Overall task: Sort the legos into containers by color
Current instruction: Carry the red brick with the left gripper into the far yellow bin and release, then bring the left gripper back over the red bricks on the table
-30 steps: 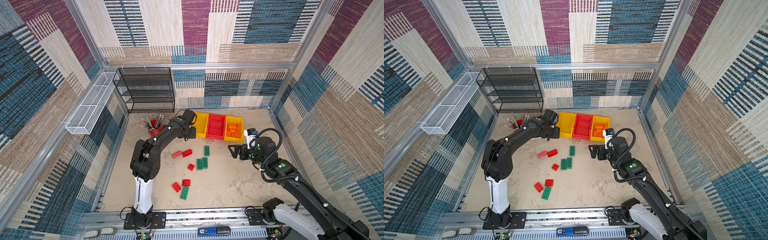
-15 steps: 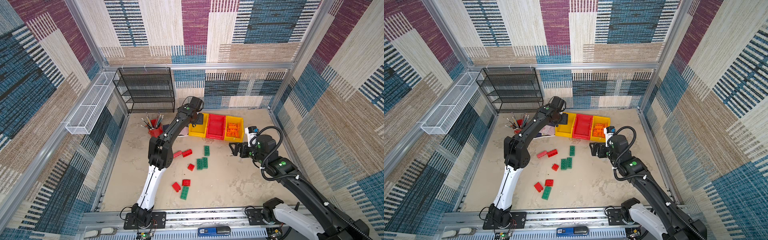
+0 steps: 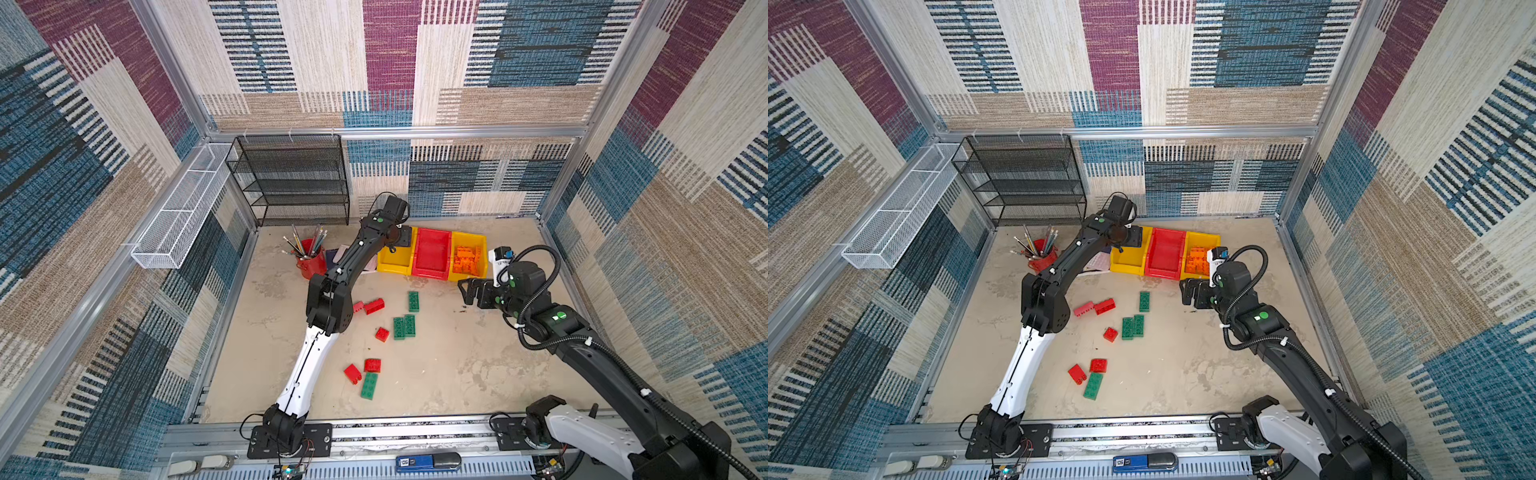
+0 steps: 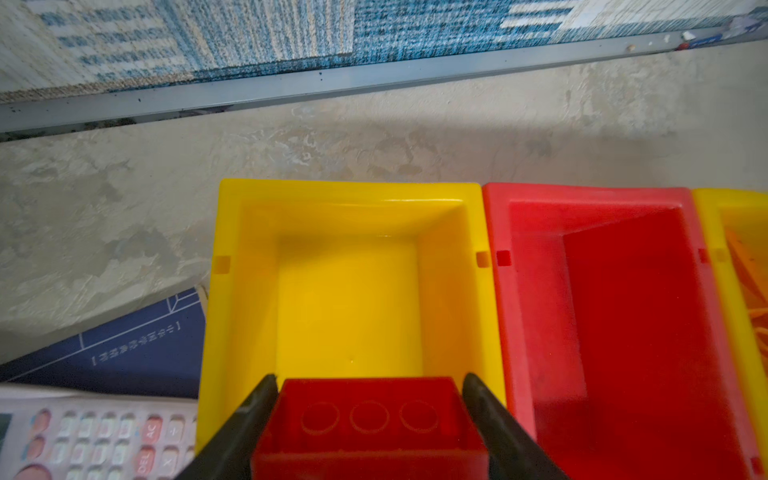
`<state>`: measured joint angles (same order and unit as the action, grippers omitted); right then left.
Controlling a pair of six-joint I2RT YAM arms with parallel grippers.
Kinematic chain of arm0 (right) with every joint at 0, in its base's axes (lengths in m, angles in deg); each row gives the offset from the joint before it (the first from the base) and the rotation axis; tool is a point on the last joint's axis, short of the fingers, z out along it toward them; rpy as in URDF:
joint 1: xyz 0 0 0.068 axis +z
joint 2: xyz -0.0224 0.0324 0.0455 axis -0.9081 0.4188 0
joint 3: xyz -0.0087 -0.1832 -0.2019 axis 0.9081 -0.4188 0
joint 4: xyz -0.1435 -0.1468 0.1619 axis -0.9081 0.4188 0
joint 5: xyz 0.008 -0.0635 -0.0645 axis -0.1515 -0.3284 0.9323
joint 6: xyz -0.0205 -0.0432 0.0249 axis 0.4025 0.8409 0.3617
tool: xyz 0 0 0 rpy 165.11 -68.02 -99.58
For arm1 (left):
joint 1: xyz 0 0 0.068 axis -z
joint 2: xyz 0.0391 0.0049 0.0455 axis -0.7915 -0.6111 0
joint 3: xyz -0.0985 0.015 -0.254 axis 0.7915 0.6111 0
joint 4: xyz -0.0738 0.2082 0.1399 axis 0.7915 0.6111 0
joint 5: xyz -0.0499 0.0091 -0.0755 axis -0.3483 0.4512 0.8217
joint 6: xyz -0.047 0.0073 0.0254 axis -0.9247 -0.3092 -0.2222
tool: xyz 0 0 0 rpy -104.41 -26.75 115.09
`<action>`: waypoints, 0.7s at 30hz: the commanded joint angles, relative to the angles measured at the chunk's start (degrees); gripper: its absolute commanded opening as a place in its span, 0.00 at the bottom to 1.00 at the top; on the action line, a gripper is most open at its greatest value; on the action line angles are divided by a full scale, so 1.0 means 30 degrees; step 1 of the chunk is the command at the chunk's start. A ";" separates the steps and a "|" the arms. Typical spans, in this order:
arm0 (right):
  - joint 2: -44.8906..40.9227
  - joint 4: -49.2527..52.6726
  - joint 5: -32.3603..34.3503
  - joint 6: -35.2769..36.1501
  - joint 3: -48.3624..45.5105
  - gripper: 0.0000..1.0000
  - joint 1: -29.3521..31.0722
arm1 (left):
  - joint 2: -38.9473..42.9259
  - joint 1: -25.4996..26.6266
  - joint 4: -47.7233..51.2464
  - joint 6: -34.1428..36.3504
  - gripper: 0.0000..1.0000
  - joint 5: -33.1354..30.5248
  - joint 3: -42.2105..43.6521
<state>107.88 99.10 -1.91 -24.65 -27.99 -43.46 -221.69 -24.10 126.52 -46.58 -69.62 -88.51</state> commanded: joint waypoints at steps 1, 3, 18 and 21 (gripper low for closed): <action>0.0099 -0.0038 0.0307 -0.0205 0.0293 1.00 0.0005 | 0.0131 -0.0041 -0.1205 0.0255 0.73 0.0556 -0.0172; 0.0062 0.0002 0.0292 -0.0296 0.0405 1.00 0.0005 | 0.0481 -0.0057 -0.1617 0.0128 0.80 0.0772 0.0084; -0.1075 -0.0354 -0.1294 -0.1174 -0.0003 1.00 0.0136 | 0.9890 0.0039 -0.4469 -0.0587 0.88 -0.0258 1.4072; -0.0800 -0.0705 -0.1640 -0.1211 -0.0011 1.00 0.0511 | 1.3897 0.0039 -0.6216 -0.1645 0.88 -0.1058 2.0039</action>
<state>104.95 99.53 -4.91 -27.54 -28.07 -42.65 -187.35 -23.93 114.94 -48.07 -69.89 -38.48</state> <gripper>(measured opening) 0.995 0.880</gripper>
